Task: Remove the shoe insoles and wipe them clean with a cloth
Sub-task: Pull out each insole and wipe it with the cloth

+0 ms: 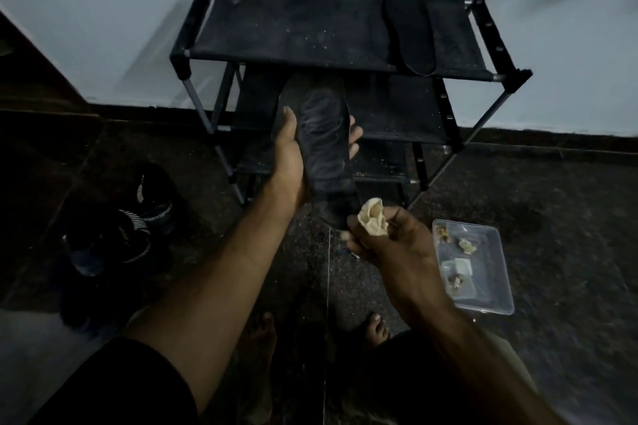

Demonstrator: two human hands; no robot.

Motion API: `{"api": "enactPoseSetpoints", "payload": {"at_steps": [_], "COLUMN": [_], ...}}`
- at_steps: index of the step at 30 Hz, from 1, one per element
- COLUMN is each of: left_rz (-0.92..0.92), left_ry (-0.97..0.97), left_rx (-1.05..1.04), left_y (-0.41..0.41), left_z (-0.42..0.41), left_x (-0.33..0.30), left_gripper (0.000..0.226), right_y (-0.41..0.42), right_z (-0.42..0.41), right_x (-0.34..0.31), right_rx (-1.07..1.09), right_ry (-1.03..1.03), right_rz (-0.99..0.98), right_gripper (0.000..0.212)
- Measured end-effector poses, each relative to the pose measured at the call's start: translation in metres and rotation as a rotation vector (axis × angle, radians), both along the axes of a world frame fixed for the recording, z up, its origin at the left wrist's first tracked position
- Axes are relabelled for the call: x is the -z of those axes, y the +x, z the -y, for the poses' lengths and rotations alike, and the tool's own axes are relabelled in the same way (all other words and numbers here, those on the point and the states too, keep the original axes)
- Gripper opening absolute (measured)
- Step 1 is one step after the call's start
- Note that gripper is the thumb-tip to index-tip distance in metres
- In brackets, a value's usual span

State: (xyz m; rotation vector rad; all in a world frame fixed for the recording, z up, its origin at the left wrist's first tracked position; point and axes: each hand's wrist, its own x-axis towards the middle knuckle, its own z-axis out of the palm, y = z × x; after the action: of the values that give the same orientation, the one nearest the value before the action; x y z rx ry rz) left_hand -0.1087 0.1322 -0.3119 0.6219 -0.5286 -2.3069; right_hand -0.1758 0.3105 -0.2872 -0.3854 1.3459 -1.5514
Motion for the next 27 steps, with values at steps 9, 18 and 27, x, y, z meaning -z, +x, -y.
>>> {"api": "enactPoseSetpoints", "payload": {"at_steps": [9, 18, 27], "left_rz": [-0.213, -0.284, -0.088], "left_ry": [-0.068, -0.016, -0.020], "left_rx": [0.052, 0.036, -0.085], "left_y": [0.060, 0.099, 0.107], "left_z": [-0.017, -0.061, -0.103], "left_x": [-0.040, -0.030, -0.035], "left_gripper": [0.078, 0.083, 0.073], "right_y": [0.024, 0.035, 0.042], "right_z": [-0.044, -0.067, -0.014], "right_x": [-0.044, -0.051, -0.072], "right_rx": [-0.291, -0.433, -0.160], "right_ry": [0.066, 0.175, -0.004], "right_rz": [-0.096, -0.317, -0.771], "right_gripper": [0.022, 0.032, 0.022]}}
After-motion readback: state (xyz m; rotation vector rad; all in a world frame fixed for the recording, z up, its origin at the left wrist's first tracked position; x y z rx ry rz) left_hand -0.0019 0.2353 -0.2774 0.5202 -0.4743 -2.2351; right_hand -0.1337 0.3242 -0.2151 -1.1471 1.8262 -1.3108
